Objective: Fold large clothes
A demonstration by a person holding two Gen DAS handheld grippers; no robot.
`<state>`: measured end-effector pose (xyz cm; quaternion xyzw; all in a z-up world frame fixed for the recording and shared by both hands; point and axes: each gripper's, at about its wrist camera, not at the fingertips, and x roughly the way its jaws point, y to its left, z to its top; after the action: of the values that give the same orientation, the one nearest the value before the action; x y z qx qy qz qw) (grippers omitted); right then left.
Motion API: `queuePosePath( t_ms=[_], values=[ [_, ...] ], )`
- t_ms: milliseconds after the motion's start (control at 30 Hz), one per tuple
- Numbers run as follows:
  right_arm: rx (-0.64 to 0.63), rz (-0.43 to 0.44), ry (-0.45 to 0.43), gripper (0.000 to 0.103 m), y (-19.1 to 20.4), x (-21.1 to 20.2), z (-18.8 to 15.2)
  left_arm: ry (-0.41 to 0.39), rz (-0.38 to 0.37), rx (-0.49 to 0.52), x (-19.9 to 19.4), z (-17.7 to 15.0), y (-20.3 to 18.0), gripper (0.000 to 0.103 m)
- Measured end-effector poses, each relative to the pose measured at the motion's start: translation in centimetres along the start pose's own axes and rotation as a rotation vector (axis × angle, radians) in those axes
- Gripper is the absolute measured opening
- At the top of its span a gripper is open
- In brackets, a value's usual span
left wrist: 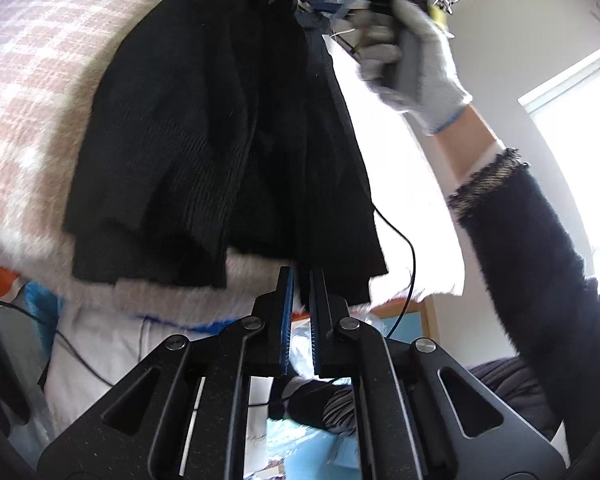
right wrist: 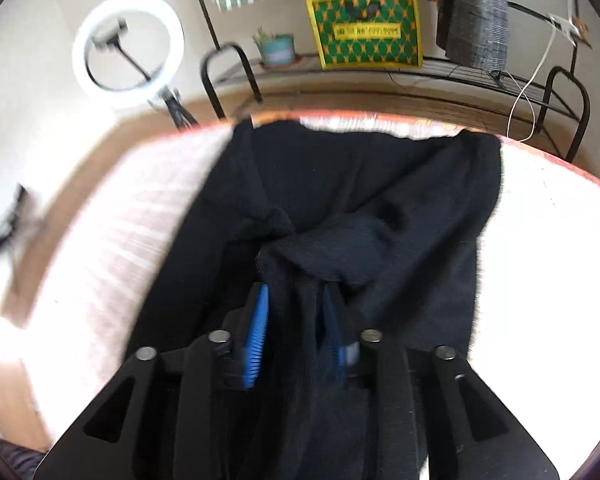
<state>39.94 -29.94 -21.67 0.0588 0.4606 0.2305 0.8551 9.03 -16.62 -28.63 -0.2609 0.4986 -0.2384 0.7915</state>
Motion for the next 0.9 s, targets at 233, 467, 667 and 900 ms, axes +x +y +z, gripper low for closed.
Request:
queuePosePath(
  t_ms=[233, 467, 667, 900],
  values=[
    [0.118, 0.084, -0.136, 0.034, -6.2, -6.7, 0.0, -0.002, 0.079, 0.107, -4.9, 0.4, 0.1, 0.004],
    [0.299, 0.037, -0.196, 0.034, -12.5, -7.3, 0.1, -0.017, 0.199, 0.212, -7.7, 9.7, -1.0, 0.004],
    [0.275, -0.003, -0.156, 0.034, -13.1, -4.1, 3.9, -0.043, 0.245, 0.196, -7.0, 15.9, 0.5, 0.004],
    [0.24, -0.13, 0.053, 0.034, -11.1, 4.6, 9.8, 0.011, 0.196, 0.112, -5.0, 18.1, 1.8, 0.004]
  ],
)
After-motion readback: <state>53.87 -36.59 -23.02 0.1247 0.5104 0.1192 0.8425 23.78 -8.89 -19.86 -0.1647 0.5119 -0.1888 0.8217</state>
